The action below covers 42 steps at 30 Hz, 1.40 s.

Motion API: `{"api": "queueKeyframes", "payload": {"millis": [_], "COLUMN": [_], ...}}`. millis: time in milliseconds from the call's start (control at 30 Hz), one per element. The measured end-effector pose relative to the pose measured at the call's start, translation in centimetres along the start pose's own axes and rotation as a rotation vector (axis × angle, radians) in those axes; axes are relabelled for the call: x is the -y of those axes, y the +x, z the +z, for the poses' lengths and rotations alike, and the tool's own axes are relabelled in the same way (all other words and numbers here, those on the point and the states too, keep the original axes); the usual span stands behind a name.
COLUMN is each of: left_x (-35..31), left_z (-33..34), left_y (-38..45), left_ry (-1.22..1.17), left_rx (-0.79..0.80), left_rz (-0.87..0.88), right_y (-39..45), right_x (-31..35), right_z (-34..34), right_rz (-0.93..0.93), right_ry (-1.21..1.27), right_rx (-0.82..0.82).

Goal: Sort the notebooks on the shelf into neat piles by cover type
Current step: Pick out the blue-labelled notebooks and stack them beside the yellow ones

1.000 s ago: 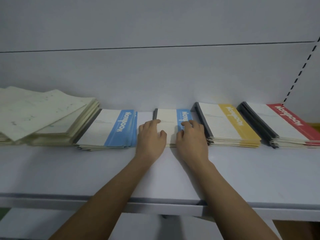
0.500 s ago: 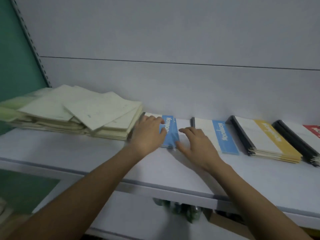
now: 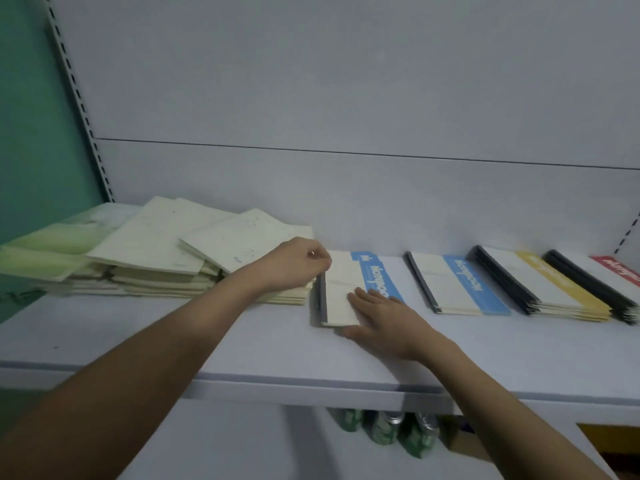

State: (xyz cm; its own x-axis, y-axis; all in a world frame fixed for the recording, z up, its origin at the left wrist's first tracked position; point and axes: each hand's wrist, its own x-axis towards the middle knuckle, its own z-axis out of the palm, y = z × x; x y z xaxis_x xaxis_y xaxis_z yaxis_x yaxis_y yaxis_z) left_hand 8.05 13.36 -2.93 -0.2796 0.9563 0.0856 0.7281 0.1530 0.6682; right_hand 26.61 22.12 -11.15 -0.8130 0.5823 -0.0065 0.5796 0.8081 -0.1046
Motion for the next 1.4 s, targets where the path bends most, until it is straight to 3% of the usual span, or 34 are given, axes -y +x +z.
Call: {"api": "queueKeyframes", "payload": {"millis": [100,200,333,433,533,700,767,833,933,1067,1200,1300,1400], "left_x": [-0.5,-0.9,-0.9,-0.2,0.1,-0.1,-0.3,-1.0,-2.3,-2.7,-2.8,-2.0,-0.8], "left_z": [0.3,0.7,1.2,1.9,2.0,1.9,2.2,2.7,3.3,3.5,2.3,0.3,-1.0], "left_y": [-0.5,-1.3,-2.5,-3.1,-3.6,-4.8,-4.6,-3.8,-2.7,-2.9,-3.0,-2.7,-2.7], "left_ry": [-0.189,-0.196,-0.219,-0.220,-0.240,-0.378,-0.527,-0.845,-1.336,-1.254,-1.091,-1.080,-1.080], "left_rx": [0.091,0.146,0.300,0.343,0.309,0.305,0.357,0.408,0.324,0.185,0.015,-0.105,-0.147], "left_rz": [-0.037,-0.048,-0.193,-0.249,-0.278,-0.333,-0.349,-0.359,-0.364,-0.312,-0.223,-0.212,-0.237], "right_y": [-1.4,-1.1,-0.3,0.1,-0.1,-1.5,-1.7,-1.9,-2.6,-2.7,-1.4,-0.6,-0.1], "right_x": [0.2,0.9,1.4,2.0,2.6,1.8,1.5,1.8,2.8,2.1,-0.1,-0.9,-0.5], "right_z": [-0.9,-2.2,-2.5,-1.3,-0.3,-2.0,-3.3,-4.2,-4.4,-3.7,-3.0,-1.9,-0.9], "right_rz": [0.030,0.116,0.152,0.086,0.034,0.070,0.086,0.110,0.002,-0.155,-0.024,0.016,0.046], "right_ry": [0.066,0.166,0.206,-0.118,-0.242,0.020,0.075,0.085,0.071,0.232,0.425,0.401,0.184], "right_rx": [0.033,0.046,0.051,-0.099,-0.230,-0.287,-0.384,-0.532,-0.618,-0.505,-0.390,-0.233,-0.027]}}
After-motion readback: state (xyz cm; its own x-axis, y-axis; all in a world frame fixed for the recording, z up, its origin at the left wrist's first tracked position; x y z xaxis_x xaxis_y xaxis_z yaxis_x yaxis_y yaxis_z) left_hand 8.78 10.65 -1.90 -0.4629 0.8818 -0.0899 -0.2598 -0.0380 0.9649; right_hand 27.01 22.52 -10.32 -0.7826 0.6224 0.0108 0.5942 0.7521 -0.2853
